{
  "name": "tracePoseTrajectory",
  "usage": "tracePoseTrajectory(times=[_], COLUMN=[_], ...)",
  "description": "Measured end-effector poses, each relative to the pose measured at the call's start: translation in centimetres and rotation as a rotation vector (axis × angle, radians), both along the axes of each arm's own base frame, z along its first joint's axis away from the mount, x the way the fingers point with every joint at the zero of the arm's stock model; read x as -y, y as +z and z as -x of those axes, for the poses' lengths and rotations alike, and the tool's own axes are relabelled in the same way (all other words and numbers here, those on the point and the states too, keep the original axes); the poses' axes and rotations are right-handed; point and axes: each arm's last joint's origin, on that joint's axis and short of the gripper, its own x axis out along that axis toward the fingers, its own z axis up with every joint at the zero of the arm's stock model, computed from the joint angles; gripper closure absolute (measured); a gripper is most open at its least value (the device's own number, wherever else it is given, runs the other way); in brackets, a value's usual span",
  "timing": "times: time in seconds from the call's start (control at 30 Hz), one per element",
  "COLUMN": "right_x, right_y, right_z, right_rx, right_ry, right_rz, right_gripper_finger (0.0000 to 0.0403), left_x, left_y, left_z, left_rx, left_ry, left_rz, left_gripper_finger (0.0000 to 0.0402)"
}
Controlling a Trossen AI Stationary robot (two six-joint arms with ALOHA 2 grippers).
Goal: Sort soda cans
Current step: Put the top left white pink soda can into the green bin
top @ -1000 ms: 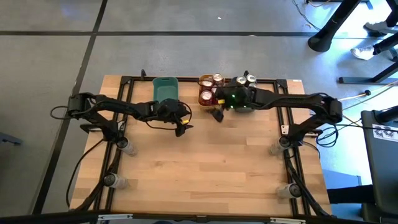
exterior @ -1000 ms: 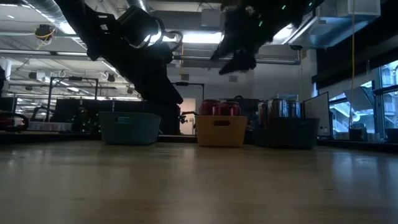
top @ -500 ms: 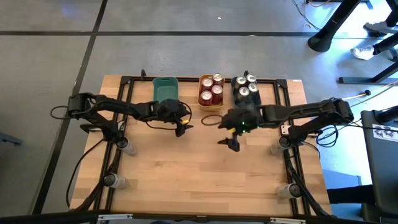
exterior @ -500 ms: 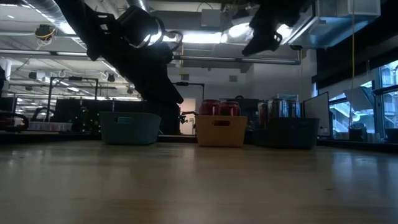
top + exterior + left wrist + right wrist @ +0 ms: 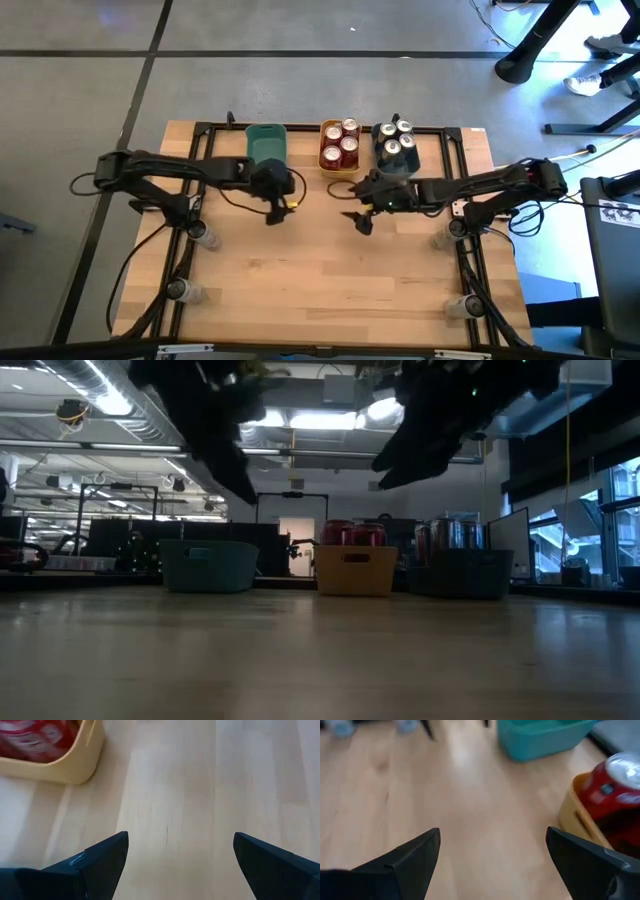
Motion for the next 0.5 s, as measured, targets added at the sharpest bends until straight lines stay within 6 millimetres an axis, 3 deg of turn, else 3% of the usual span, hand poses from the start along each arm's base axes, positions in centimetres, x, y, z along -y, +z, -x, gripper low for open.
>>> tracePoseTrajectory(times=[0.3, 0.5], right_x=[3.0, 3.5], right_y=[-1.2, -1.5], right_z=[0.1, 0.1], right_rx=[0.187, 0.165], right_ry=[-0.101, -0.106], right_rz=[0.037, 0.059], right_gripper_finger=[0.0043, 0.0043], left_x=[1.2, 2.5], left_y=[7.3, 8.6], left_z=[6.2, 10.6], left_rx=[-0.087, -0.134], left_ry=[0.093, 0.244], left_rz=[0.060, 0.198], left_gripper_finger=[0.0053, 0.0053])
